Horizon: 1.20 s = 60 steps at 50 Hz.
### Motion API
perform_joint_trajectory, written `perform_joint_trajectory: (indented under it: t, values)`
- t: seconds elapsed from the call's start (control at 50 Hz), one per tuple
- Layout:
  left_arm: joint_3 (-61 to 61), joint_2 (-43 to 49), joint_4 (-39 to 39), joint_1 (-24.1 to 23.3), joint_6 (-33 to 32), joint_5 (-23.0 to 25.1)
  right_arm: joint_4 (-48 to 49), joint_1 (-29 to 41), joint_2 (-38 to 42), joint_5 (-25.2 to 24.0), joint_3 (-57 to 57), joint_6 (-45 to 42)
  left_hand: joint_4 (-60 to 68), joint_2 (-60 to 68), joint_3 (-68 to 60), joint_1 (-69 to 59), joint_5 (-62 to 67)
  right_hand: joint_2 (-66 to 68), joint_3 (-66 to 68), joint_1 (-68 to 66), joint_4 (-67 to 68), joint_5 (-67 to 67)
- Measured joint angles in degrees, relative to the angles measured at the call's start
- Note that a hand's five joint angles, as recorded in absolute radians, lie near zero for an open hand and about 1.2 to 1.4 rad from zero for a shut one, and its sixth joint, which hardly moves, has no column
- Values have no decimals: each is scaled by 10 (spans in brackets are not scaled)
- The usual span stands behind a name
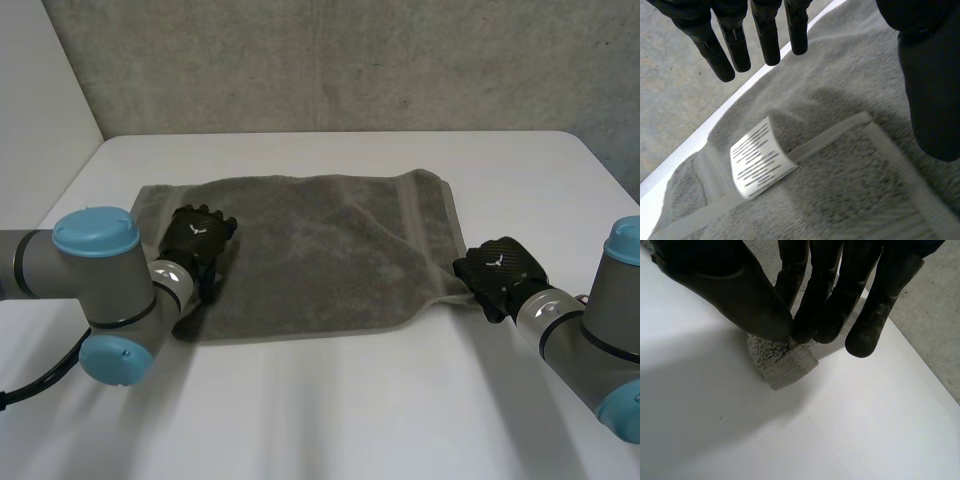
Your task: Fold the towel.
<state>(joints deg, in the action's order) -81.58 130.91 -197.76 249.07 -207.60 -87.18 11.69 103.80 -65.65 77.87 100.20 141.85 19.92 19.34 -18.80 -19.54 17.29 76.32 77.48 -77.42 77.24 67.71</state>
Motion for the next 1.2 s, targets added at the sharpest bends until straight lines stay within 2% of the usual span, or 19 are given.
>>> perform_joint_trajectory:
  t: [0.14,0.3,0.54,0.82,1.08,1.2]
  values:
    - [13,14,-2,9,-31,-22,0,0,0,0,0,0,0,0,0,0,0,0,0,0,0,0]
    - [14,26,-13,43,-95,-64,0,-1,0,0,-1,0,0,0,0,0,1,0,0,0,0,0]
    - [-24,-1,-33,73,-104,-132,-1,0,0,1,0,0,0,1,0,0,6,0,0,0,0,0]
    - [-109,-81,-55,116,-96,-134,-1,3,0,1,-2,0,0,1,0,0,11,0,0,0,0,0]
    - [-158,-109,-65,159,-100,-133,-1,1,-1,1,-2,0,0,1,0,0,11,0,0,0,0,0]
    - [-192,-158,-64,169,-98,-127,-1,4,-1,1,-2,0,0,1,0,0,10,0,0,0,0,0]
